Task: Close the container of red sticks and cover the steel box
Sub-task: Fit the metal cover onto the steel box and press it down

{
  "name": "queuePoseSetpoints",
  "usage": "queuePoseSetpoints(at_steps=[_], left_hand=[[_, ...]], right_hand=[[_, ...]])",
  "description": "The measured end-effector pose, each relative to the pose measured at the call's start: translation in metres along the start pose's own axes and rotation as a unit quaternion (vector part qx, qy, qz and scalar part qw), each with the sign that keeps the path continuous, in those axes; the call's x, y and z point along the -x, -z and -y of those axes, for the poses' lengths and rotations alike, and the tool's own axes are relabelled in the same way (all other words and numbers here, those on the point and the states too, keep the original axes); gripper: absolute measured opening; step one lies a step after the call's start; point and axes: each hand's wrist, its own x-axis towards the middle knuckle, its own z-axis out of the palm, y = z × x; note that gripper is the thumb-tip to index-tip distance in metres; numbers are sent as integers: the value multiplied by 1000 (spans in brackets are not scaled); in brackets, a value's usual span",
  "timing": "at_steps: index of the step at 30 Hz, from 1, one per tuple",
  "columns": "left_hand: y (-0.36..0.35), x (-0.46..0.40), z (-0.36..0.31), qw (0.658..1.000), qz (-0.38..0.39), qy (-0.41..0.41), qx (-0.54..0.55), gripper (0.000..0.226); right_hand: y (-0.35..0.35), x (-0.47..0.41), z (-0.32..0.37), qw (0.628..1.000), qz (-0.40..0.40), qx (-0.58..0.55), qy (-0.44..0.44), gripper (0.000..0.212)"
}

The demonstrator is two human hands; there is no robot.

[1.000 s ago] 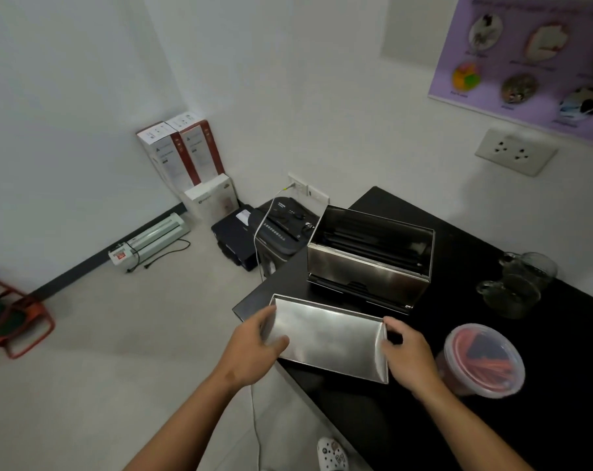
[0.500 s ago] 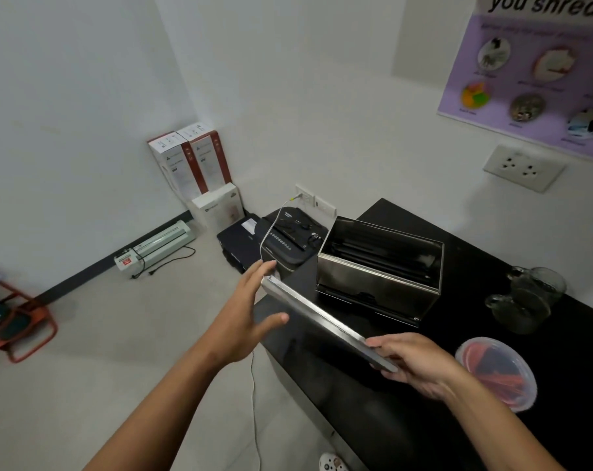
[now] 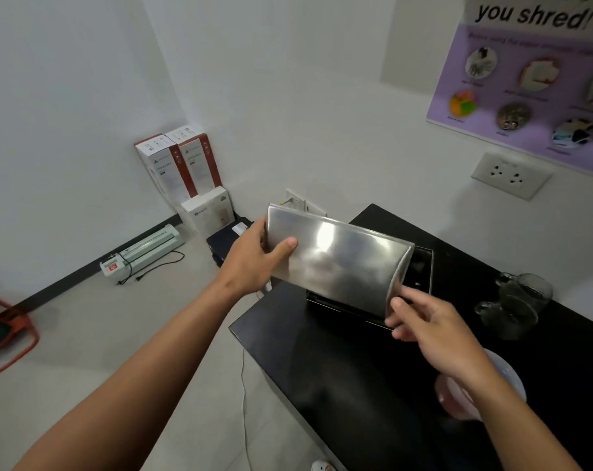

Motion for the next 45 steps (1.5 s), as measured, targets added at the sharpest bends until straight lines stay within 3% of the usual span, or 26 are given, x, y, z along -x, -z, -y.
queuePoseSetpoints(at_steps=[6,11,13,16,23,30,37,45], left_hand=[[-27,-34,-9,999,-7,38,-21,37],[-49,-62,-8,995,-8,82,-56,26],[-57,-72,-4,994,4,91,-57,22],[-70,-83,-2,993,6,100,-58,39],[-96,-102,0,987,40,132,-81,36],[-115,-107,4,981,41,173,-73,45],[-120,-103,3,978,46,182,-86,47],[-123,-93,2,980,65,173,-74,45]], right_hand=[[14,-33,3,989,-107,71,68,29],[24,-72,1,979,-186,78,31,35],[27,-83,1,978,-182,99,24,37],[33,-99,-1,980,-169,107,11,34],[51,-120,-12,974,-133,179,-50,46],[56,-129,-24,964,-157,200,-80,37],[54,-125,-30,966,-160,198,-34,46],[59,-114,-45,976,-163,140,-30,35]])
